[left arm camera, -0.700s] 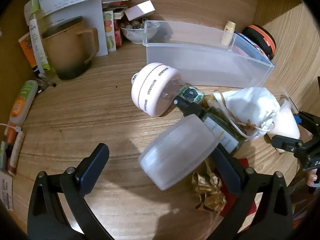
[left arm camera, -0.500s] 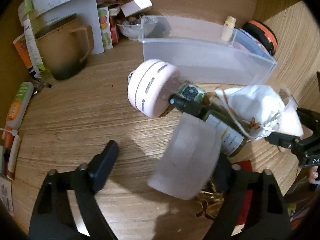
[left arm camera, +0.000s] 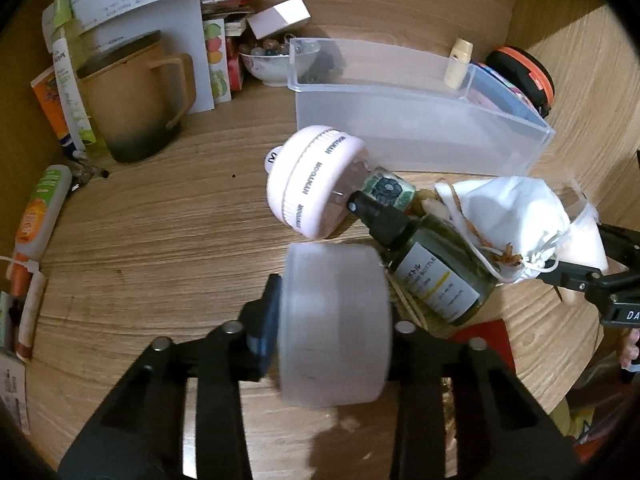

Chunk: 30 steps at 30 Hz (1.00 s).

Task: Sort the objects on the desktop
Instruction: 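Grasp the clear round container with the left tool while the right tool grasps the white tub, then carry both containers over the clear box and open both tools to drop them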

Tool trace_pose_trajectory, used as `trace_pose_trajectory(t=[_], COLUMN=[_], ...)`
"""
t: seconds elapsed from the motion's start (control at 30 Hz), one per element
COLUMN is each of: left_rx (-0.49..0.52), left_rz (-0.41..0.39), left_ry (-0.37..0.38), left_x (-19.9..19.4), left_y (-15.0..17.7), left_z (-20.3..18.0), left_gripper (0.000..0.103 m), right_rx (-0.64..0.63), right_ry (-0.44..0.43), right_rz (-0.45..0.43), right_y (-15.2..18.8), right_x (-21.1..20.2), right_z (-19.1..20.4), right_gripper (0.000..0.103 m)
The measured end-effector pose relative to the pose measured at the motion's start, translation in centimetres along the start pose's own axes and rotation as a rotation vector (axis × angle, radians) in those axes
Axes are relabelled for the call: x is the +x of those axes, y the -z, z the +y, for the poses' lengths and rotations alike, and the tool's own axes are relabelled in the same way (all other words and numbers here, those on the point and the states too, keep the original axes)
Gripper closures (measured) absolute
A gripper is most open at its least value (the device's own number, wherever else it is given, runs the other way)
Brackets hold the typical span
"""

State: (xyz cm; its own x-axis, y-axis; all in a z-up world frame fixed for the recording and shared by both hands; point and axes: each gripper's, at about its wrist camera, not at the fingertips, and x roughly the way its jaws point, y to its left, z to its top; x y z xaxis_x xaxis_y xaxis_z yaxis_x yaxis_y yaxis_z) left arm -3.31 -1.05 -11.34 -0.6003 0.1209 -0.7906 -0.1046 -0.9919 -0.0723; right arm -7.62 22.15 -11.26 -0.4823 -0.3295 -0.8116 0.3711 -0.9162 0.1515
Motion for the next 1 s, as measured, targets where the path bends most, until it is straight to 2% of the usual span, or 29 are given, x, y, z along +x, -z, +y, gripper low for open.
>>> trace_pose_trajectory(t=[0.1,0.27,0.5,0.8,1.0], left_rx=[-0.005,0.002,0.004,0.017,0.031], left_rz=[-0.029,-0.087,-0.122,-0.203,-0.251], left_ry=[-0.015,-0.045,-0.066,-0.074,-0.057], left_x=[-0.8,-2.6,-3.9,-6.6,-8.5], left_y=[-0.2,-0.5,-0.7,-1.8,-3.9], left_z=[0.3,0.6,0.7,0.6,0.1], left_gripper=[0.074,0.074,0.074,0.074,0.074], right_rx=[0.012,0.022,0.034,0.047,0.056], right_ry=[0.003,0.028,0.027,0.013,0.01], right_rz=[-0.029,-0.076,-0.133,-0.208,-0.26], right_y=[0.3,0.4,0.2,-0.7,-2.5], right_x=[-0.9,-2.4,-4.4,-6.9,-8.7], right_z=[-0.1,0.0,-0.2,-0.4,-1.1], right_gripper=[0.048,0.048,0.048,0.048,0.048])
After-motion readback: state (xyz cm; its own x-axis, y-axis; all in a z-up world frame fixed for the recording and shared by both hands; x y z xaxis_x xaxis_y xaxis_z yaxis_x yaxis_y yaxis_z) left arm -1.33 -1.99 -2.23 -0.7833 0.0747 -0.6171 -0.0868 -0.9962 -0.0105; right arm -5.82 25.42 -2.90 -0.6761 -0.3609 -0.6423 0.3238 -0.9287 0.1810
